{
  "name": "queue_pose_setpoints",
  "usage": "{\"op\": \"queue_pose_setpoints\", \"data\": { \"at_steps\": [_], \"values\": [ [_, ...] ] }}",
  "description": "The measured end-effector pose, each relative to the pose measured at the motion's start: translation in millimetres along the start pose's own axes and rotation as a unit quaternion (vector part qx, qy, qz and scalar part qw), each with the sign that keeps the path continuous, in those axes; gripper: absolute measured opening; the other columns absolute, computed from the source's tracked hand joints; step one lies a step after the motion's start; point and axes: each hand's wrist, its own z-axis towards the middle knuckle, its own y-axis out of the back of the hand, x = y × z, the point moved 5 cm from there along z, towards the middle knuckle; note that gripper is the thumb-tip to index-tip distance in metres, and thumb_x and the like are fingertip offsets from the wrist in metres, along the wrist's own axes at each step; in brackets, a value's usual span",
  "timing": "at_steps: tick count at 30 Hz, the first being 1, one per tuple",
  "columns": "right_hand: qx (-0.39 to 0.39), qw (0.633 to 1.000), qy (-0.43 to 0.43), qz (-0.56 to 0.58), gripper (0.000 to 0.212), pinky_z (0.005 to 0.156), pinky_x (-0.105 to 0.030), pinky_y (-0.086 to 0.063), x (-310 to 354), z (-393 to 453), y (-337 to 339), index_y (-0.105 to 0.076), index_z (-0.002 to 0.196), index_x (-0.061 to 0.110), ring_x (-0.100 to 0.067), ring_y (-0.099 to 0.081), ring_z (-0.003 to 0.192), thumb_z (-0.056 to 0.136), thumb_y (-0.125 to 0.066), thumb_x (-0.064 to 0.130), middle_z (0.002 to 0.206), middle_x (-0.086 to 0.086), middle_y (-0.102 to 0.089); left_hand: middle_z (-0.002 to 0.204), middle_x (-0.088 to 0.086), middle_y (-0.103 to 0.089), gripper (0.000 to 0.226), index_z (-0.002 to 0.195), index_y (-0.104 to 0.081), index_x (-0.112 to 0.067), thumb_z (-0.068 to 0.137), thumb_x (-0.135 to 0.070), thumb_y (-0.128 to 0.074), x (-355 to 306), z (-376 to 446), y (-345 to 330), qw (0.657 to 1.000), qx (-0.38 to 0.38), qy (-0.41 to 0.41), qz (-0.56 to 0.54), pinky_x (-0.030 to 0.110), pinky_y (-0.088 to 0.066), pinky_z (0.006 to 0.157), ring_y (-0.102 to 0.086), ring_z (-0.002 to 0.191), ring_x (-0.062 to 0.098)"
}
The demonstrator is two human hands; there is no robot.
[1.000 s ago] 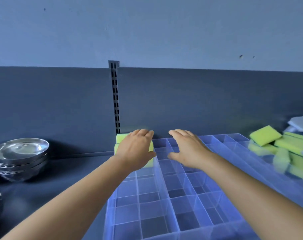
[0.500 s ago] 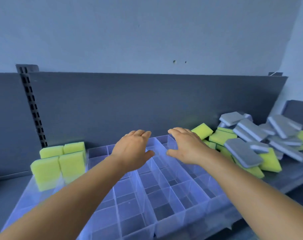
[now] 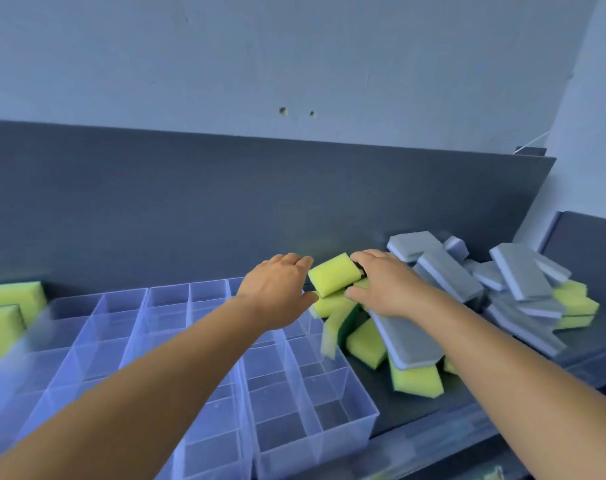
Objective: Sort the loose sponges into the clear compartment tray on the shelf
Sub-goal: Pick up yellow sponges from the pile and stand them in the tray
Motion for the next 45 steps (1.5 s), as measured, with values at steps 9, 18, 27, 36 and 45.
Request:
{"op": "queue_pose_setpoints", "data": {
  "at_steps": [9,18,27,36,45],
  "values": [
    [0.023,0.999,-0.022,0.029,0.064,0.109,-0.035,-0.032,-55,36,-6,-0.030,0.146,0.018,-0.021,-0.029,0.139,0.090,-0.055,0.037,0.151,0.000,-0.033,0.142,0.002,-0.045,0.057,0.143,-0.034,-0.017,0.095,-0.043,-0.049,-21,67,-35,1.000,0.025,0.002,-0.003,0.036,-0.041,0.099,-0.042,0.130,0.024],
    [0.099,0.991,-0.094,0.015,0.053,0.085,-0.034,-0.047,-81,79,-35,-0.048,0.129,0.015,-0.023,-0.054,0.109,0.083,-0.061,0.035,0.116,-0.004,-0.058,0.147,0.003,-0.039,0.065,0.150,-0.021,-0.019,0.095,-0.042,-0.049,-14,114,-69,0.999,0.048,-0.018,-0.017,0.037,-0.040,0.102,-0.038,0.134,0.025],
    [0.132,0.985,-0.112,0.000,0.054,0.061,-0.029,-0.044,-81,95,-52,-0.045,0.125,0.015,-0.021,-0.056,0.076,0.077,-0.066,0.030,0.088,-0.001,-0.055,0.138,0.008,-0.045,0.076,0.150,-0.011,-0.022,0.091,-0.035,-0.057,-5,129,-90,0.997,0.072,-0.015,-0.034,0.039,-0.046,0.090,-0.044,0.126,0.029],
    [-0.033,0.988,-0.115,0.099,0.074,0.094,-0.040,-0.044,-70,92,-22,-0.023,0.144,0.023,-0.031,-0.043,0.123,0.081,-0.062,0.033,0.138,-0.007,-0.035,0.115,0.005,-0.037,0.085,0.151,0.001,-0.035,0.087,-0.030,-0.056,1,121,-53,0.992,-0.030,0.005,-0.123,0.034,-0.045,0.069,-0.045,0.092,0.025],
    [-0.167,0.963,-0.057,0.203,0.051,0.084,-0.036,-0.046,-26,53,20,-0.043,0.124,0.027,-0.028,-0.053,0.103,0.077,-0.062,0.030,0.127,-0.001,-0.039,0.142,-0.004,-0.029,0.063,0.136,-0.032,-0.020,0.082,-0.025,-0.065,9,66,10,0.981,-0.111,0.032,-0.158,0.031,-0.041,0.068,-0.048,0.087,0.023]
  ]
}}
